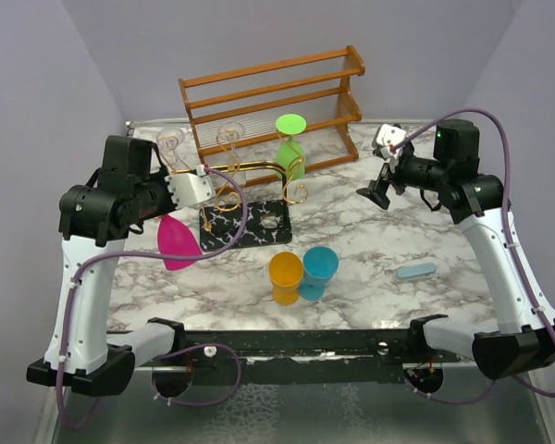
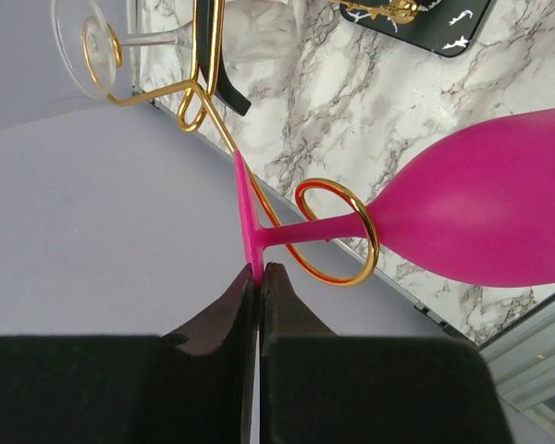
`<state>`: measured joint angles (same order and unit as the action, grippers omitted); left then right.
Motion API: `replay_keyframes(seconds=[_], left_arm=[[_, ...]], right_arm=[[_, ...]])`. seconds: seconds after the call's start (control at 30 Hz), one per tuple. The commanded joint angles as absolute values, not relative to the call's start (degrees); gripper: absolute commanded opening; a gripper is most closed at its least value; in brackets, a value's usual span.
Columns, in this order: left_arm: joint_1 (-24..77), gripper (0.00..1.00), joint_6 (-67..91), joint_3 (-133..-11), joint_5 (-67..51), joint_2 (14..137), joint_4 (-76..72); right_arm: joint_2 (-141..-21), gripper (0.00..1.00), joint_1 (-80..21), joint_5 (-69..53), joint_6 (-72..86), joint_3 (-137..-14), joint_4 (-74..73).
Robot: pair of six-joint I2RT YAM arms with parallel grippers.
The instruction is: Place the wine glass upside down on the wine glass rack
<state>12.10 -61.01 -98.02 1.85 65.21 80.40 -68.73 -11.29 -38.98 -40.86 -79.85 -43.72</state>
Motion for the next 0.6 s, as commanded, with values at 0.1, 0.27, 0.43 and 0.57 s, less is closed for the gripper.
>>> replay_keyframes(seconds=[0.1, 0.27, 0.43, 0.57], left_arm=[[12.2, 0.0, -61.4, -97.4, -1.3, 66.0, 78.6], [12.2, 0.0, -61.3, -96.6, -2.2, 65.9, 78.9], [12.2, 0.03, -60.7, -95.6, -2.9, 65.7, 78.8], [12.2, 0.07, -60.3, -95.3, -3.2, 65.4, 79.2]], right_arm=[[-68.0, 0.99, -11.5, -37.7, -41.7, -79.2, -43.0], [-67.9, 0.99, -11.5, -37.4, -41.7, -78.9, -42.8], [-68.2, 0.99, -11.5, -37.5, -41.7, -79.1, -42.8], [-68.2, 0.99, -11.5, -37.5, -41.7, -79.0, -42.7]])
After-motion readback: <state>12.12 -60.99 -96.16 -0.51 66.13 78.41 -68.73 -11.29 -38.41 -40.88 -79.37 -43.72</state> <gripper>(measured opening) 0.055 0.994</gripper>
